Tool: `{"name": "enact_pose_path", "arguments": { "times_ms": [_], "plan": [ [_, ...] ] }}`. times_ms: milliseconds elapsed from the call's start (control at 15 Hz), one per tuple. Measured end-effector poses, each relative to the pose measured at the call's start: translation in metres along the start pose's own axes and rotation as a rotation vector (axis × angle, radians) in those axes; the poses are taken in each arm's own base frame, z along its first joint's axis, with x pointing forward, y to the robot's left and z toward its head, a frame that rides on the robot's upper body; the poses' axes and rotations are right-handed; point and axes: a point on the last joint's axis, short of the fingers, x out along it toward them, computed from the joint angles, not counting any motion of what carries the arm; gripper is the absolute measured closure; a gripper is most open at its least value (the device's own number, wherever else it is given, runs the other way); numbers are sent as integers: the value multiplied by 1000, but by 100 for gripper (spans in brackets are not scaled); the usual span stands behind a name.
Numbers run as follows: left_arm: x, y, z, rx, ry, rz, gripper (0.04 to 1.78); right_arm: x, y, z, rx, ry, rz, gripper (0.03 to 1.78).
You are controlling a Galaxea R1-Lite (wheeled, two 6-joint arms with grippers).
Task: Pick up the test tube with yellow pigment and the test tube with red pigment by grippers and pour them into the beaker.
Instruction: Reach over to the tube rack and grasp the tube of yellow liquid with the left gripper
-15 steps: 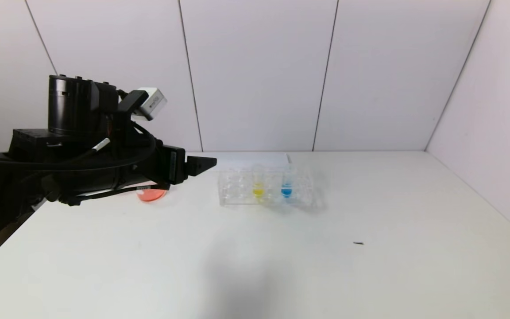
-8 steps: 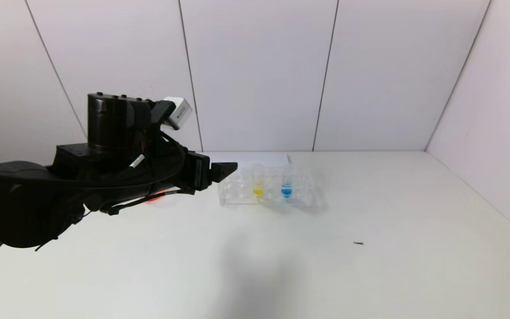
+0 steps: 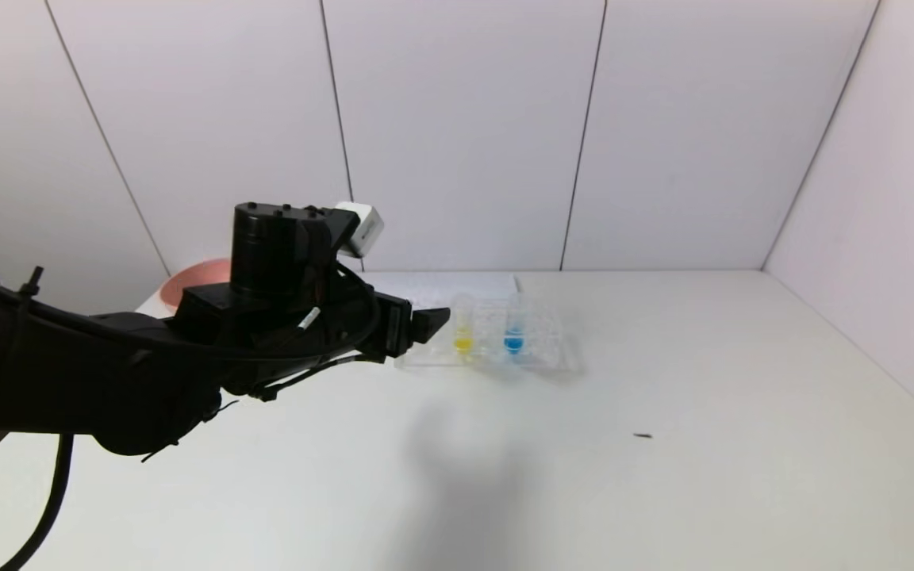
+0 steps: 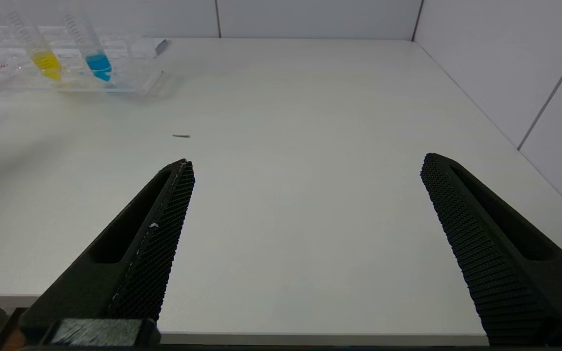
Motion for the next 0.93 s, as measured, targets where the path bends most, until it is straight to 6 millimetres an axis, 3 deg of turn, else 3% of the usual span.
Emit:
{"name": "enact_pose_path", "arguments": {
  "times_ms": [467,933],
  "plan": [
    [29,-16,-15,-17,-57,-23,6,0,0,0,0,0,0,11],
    [50,-19,-30,-15,-80,-19,6,0,0,0,0,0,0,11]
  ]
}}
